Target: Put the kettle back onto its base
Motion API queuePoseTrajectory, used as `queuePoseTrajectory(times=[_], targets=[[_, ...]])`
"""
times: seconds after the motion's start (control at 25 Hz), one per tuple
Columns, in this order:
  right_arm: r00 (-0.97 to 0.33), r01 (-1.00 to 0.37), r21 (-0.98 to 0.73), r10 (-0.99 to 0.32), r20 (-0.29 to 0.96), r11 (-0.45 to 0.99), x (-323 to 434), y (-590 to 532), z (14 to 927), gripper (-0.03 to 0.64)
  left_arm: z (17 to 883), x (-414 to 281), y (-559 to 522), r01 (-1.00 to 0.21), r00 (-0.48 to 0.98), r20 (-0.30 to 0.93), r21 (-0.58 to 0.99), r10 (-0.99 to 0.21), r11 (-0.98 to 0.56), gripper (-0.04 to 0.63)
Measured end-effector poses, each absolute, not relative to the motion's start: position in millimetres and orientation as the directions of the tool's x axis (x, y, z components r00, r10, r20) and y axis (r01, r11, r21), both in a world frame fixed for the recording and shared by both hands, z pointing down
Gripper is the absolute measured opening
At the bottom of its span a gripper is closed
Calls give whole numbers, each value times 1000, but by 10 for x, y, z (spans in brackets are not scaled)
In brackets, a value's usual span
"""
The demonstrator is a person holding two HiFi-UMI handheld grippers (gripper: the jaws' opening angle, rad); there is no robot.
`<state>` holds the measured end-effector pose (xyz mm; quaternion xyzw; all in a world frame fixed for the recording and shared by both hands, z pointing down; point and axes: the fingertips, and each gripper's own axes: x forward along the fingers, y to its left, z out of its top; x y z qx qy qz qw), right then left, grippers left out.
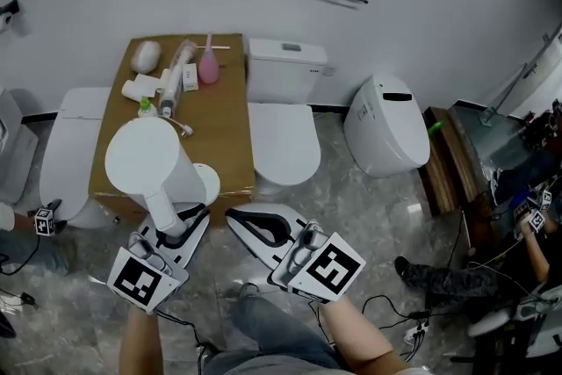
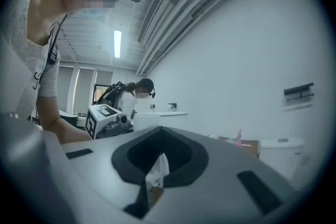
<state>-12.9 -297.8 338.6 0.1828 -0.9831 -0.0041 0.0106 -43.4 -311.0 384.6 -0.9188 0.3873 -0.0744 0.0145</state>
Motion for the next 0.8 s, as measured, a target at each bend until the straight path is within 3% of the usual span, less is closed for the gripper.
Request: queuePoseTrajectory(times=[0.8], targets=[[-942,-325,-58,-317,108,944,-69,-3725,4157,8,5081,-231,-4124,-702,690,196,-52,-696,-711,41]])
